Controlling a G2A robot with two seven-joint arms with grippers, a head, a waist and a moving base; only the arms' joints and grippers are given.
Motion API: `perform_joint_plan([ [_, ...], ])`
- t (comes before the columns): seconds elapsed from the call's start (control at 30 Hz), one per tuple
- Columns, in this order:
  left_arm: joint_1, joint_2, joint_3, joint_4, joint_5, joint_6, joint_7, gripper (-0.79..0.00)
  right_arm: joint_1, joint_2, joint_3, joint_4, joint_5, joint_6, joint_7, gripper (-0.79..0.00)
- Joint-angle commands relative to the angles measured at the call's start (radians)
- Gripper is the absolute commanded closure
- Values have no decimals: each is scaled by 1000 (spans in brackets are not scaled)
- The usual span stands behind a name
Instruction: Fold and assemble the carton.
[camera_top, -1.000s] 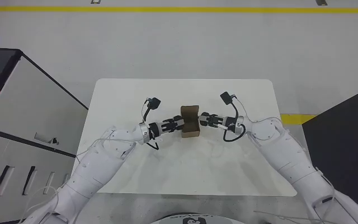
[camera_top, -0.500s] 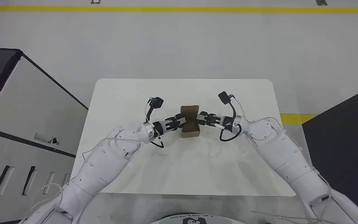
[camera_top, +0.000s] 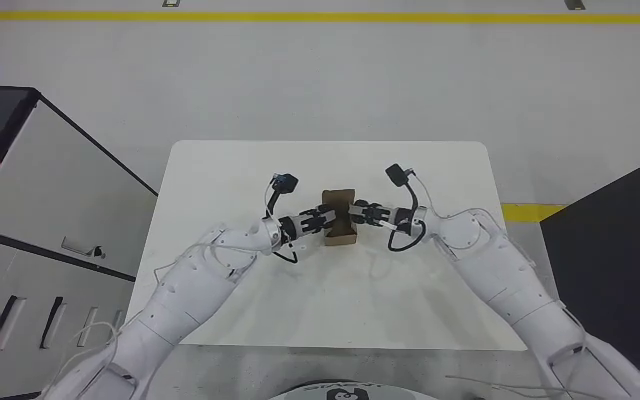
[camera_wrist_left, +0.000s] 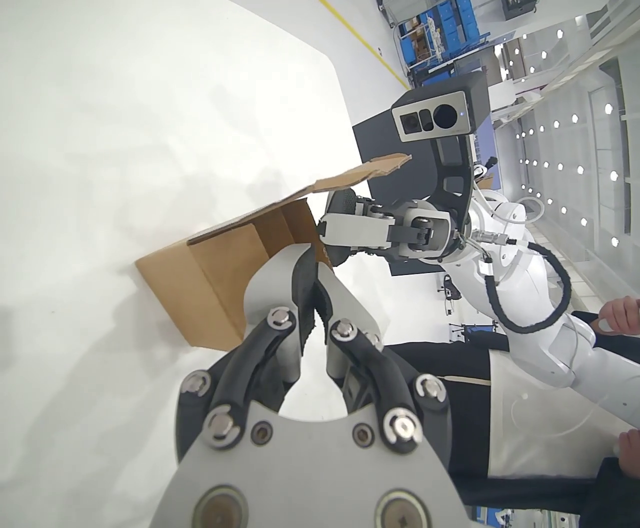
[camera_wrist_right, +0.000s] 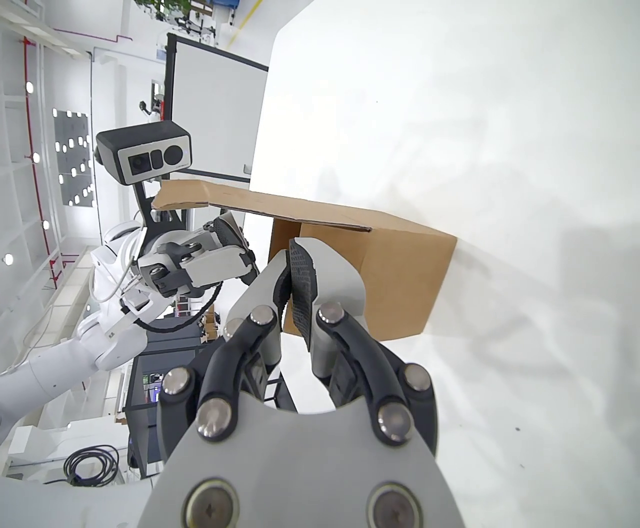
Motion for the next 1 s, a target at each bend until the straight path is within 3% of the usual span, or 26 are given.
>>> perform_joint_plan([
  [0.0, -3, -3, 5, 3, 7, 4, 3, 0, 1, -2, -1, 1, -5, 3, 0, 0],
  [0.97, -29, -42, 31, 61, 66, 46, 4, 0, 18, -35, -36, -5, -112, 74, -17, 0],
])
